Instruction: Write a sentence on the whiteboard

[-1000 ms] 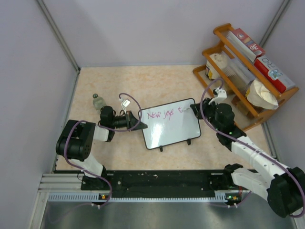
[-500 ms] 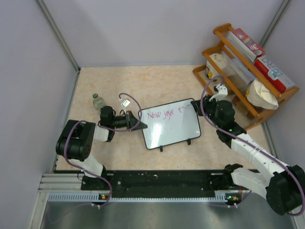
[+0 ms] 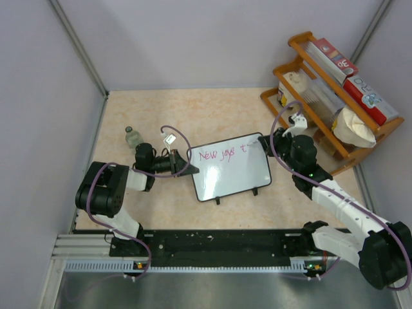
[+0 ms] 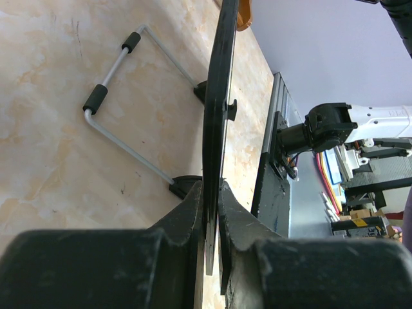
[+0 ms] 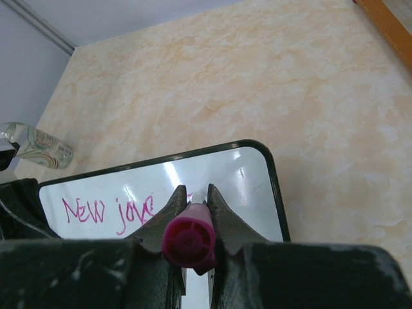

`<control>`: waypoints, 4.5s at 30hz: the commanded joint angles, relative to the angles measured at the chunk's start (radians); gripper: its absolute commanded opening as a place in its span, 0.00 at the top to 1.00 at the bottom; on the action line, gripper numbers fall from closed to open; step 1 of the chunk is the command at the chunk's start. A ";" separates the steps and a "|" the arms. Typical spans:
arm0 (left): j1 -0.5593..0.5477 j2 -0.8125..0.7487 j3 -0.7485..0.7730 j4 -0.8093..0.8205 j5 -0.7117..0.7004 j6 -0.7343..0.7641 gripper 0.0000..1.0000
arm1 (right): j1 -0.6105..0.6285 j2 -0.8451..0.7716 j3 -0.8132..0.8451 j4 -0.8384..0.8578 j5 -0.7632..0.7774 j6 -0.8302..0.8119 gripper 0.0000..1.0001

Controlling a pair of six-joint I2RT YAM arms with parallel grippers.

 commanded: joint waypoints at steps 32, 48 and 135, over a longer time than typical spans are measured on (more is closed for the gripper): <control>0.003 0.014 -0.014 0.032 -0.006 0.001 1.00 | -0.030 -0.038 -0.030 -0.048 0.021 -0.039 1.00; 0.003 0.015 -0.012 0.032 -0.006 0.003 1.00 | -0.038 0.010 0.042 -0.020 0.021 -0.026 1.00; 0.003 0.017 -0.015 0.060 0.001 -0.014 1.00 | 0.484 -0.036 0.057 0.049 0.240 -0.098 1.00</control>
